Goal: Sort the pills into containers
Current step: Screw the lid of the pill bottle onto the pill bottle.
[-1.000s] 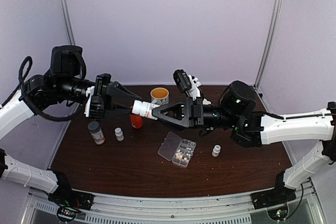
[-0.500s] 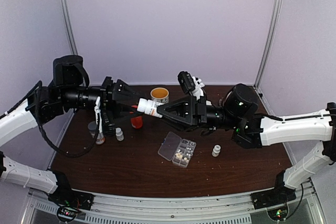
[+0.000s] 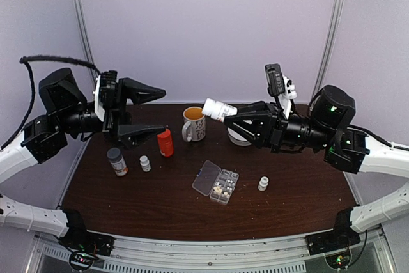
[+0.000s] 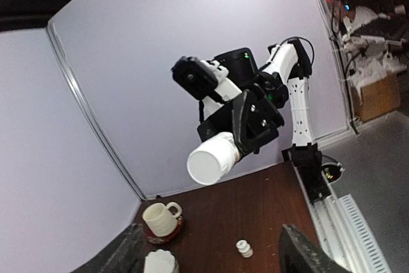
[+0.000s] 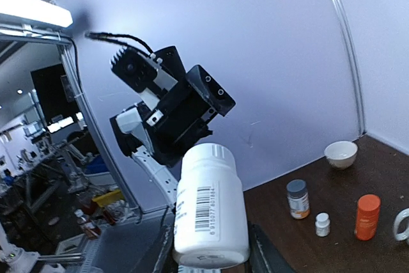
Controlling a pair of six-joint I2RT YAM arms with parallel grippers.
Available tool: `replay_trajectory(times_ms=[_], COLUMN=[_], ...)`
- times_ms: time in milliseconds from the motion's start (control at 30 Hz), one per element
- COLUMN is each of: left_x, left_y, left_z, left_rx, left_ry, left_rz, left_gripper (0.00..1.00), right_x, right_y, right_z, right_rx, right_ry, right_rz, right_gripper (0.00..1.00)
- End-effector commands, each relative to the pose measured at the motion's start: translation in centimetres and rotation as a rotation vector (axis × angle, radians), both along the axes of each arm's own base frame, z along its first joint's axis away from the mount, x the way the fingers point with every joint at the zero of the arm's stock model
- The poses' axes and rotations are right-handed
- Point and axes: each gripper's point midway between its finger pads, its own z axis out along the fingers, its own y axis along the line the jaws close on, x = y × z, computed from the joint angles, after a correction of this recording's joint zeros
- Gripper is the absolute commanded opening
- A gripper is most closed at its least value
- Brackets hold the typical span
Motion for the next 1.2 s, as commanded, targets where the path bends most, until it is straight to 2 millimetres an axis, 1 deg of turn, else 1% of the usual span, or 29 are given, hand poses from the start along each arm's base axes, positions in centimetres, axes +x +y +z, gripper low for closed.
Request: replay_trajectory(times_ms=[0, 67, 100, 133, 167, 200, 233, 333, 400, 500, 567, 667, 800, 833, 900, 933, 1033, 1167], left_x=[1.2, 1.5, 1.2, 1.0, 1.0, 1.1, 1.2, 0.8, 0.4, 0.0, 0.0, -0.1, -0.3, -0.4, -0.5, -0.5, -0.5, -0.5], left_y=[-0.1, -0.3, -0.3, -0.4, -0.5, -0.6, -0.8, -1.4, -1.8, -2.1, -2.1, -2.5, -2.9, -2.9, -2.9, -2.9, -2.9, -3.0], left_z=[2.4, 2.1, 2.1, 2.0, 1.9, 1.5, 1.2, 0.1, -0.2, -0.4, -0.6, -1.0, -0.8, -0.8, -0.8, -0.9, -1.0, -1.1], left_rx=[-0.052, -0.048, -0.052, -0.055, -0.062, -0.056, -0.05, -0.014, -0.001, 0.008, 0.012, 0.033, 0.04, 0.038, 0.039, 0.041, 0.045, 0.049], left_ry=[0.606, 0.754, 0.806, 0.855, 0.904, 0.96, 1.007, 1.146, 1.208, 1.248, 1.257, 1.279, 1.312, 1.315, 1.316, 1.32, 1.325, 1.327], left_rz=[0.02, 0.027, 0.008, -0.015, -0.025, -0.02, -0.022, -0.056, -0.102, -0.146, -0.142, -0.16, -0.205, -0.211, -0.218, -0.218, -0.22, -0.219], left_gripper=[0.85, 0.89, 0.91, 0.9, 0.86, 0.85, 0.85, 0.9, 0.96, 0.97, 0.97, 0.94, 0.9, 0.86, 0.74, 0.71, 0.68, 0.59], right_x=[0.5, 0.5, 0.4, 0.4, 0.4, 0.2, 0.1, -0.1, -0.2, -0.4, -0.6, -0.8, -1.0, -1.1, -1.1, -1.2, -1.3, -1.3], right_y=[-0.7, -0.8, -0.8, -0.8, -0.7, -0.5, -0.4, 0.1, 0.5, 1.3, 1.9, 2.8, 3.6, 3.7, 3.9, 4.0, 4.2, 4.2], right_z=[-0.6, -0.2, -0.1, 0.2, 0.4, 0.6, 0.7, 1.1, 1.1, 1.3, 1.3, 1.3, 1.0, 0.9, 0.7, 0.6, 0.4, 0.1], right_rx=[-0.101, -0.116, -0.121, -0.125, -0.134, -0.141, -0.15, -0.162, -0.175, -0.195, -0.207, -0.221, -0.233, -0.236, -0.244, -0.247, -0.256, -0.27], right_ry=[-0.341, -0.433, -0.464, -0.494, -0.516, -0.536, -0.556, -0.608, -0.628, -0.651, -0.661, -0.677, -0.685, -0.686, -0.691, -0.694, -0.699, -0.702], right_rz=[-0.156, -0.192, -0.205, -0.216, -0.226, -0.231, -0.242, -0.264, -0.271, -0.269, -0.264, -0.257, -0.239, -0.238, -0.233, -0.23, -0.221, -0.222], right_gripper=[0.0, 0.0, 0.0, 0.0, 0.0, 0.0, 0.0, 0.0, 0.0, 0.0, 0.0, 0.0, 0.0, 0.0, 0.0, 0.0, 0.0, 0.0])
